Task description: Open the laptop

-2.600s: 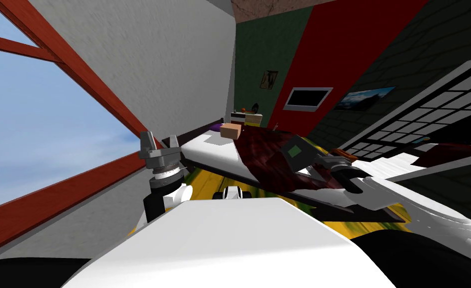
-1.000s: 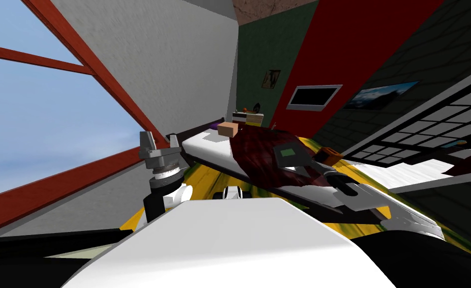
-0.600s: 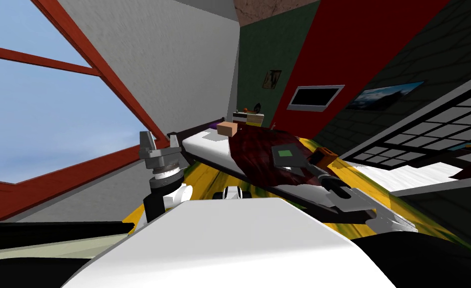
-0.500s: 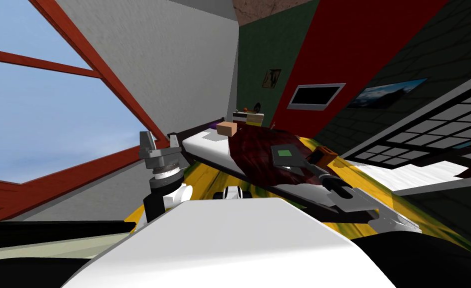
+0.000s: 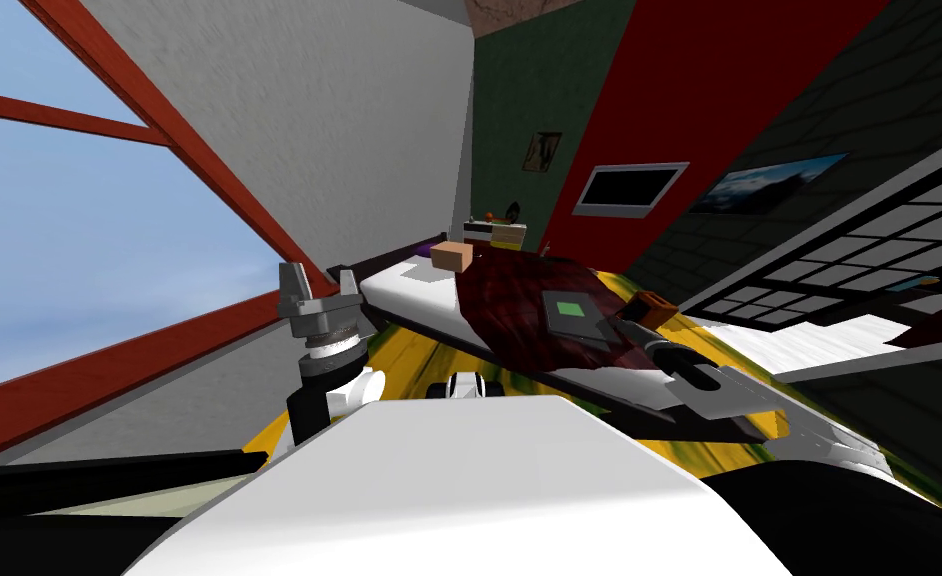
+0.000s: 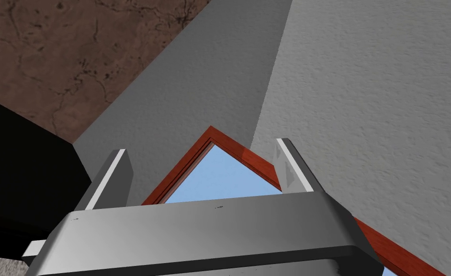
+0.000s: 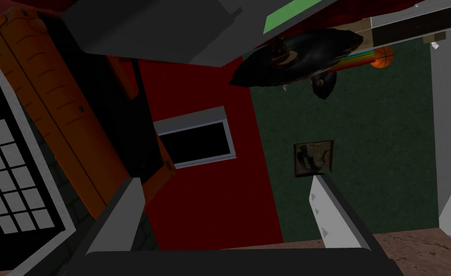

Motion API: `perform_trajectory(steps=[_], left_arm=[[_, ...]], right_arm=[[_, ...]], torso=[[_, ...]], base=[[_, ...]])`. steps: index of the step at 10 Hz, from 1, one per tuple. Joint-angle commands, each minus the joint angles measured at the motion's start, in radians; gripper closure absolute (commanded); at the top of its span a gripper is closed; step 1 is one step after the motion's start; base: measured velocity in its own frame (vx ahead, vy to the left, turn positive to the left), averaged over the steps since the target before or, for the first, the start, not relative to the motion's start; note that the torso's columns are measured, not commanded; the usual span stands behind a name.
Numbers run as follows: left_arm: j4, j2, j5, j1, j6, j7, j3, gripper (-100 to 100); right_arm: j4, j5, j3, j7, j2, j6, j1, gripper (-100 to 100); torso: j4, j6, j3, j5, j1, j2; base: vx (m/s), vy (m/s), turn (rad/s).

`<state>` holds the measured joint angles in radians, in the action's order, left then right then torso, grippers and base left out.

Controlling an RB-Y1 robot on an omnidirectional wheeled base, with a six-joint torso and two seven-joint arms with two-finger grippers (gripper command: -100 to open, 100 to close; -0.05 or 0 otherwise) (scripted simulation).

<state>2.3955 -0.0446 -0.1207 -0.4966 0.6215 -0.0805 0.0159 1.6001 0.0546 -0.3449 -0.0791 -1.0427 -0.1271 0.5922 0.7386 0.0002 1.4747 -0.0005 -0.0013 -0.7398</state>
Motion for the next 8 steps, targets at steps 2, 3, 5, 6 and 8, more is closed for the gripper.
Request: perform_trajectory(steps=[2,3,5,6,8], left_arm=[[0.0,0.0,0.0,0.0,0.0,0.0,0.0,0],[0.0,0.0,0.0,0.0,0.0,0.0,0.0,0],[0.0,0.0,0.0,0.0,0.0,0.0,0.0,0],[0.0,0.0,0.0,0.0,0.0,0.0,0.0,0],[0.0,0.0,0.0,0.0,0.0,0.0,0.0,0]], right_arm=[[0.031,-0.026,-0.007,0.019,-0.048,-0.024,0.02,-100],[0.032,-0.027,-0.007,0.022,-0.051,-0.026,0.021,0],[0.032,-0.027,-0.007,0.022,-0.05,-0.026,0.021,0],[0.032,-0.027,-0.007,0.022,-0.05,-0.026,0.021,0],[0.032,-0.027,-0.007,0.022,-0.05,-0.026,0.021,0]], torso=[[0.0,0.0,0.001,0.0,0.001,0.001],[-0.001,0.0,0.001,0.0,0.001,0.002],[-0.001,0.0,0.001,0.0,0.001,0.002],[-0.001,0.0,0.001,0.001,0.001,0.002],[-0.001,0.0,0.001,0.001,0.001,0.002]], base=[[0.005,0.005,-0.047],[0.0,0.0,0.0],[0.0,0.0,0.0],[0.0,0.0,0.0],[0.0,0.0,0.0]])
